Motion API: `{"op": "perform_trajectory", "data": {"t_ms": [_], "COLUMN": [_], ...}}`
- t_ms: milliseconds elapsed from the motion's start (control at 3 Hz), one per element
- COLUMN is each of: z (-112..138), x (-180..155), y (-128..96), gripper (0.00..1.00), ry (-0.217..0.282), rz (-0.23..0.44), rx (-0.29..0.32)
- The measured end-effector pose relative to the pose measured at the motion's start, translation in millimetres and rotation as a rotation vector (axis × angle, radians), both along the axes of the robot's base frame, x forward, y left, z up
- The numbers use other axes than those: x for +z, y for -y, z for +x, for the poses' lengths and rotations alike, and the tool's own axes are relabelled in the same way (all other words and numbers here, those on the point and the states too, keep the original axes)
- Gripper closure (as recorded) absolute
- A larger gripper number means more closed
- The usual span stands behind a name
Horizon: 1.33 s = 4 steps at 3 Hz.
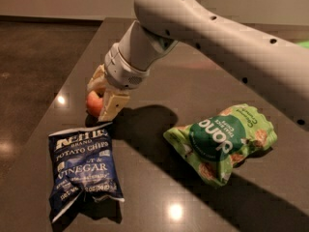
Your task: Move apple near blue chip bag
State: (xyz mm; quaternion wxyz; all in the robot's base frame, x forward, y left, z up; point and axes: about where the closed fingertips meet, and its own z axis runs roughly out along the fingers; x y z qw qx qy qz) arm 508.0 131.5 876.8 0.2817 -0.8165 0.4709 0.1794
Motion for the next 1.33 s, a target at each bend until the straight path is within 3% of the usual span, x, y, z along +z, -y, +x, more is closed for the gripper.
{"op": "perform_trajectory", "data": {"t_ms": [667, 1000, 1333], "z": [0.3, -0.6, -1.5], "x": [-20.6, -21.0, -21.5], "y": [9.9, 8.7, 7.5], "gripper": [0.37, 0.15, 0.0], "ry": [0.037, 0.037, 0.036], "rz": [-0.036, -0.037, -0.038], "rx": [0.102, 0.105, 0.108]}}
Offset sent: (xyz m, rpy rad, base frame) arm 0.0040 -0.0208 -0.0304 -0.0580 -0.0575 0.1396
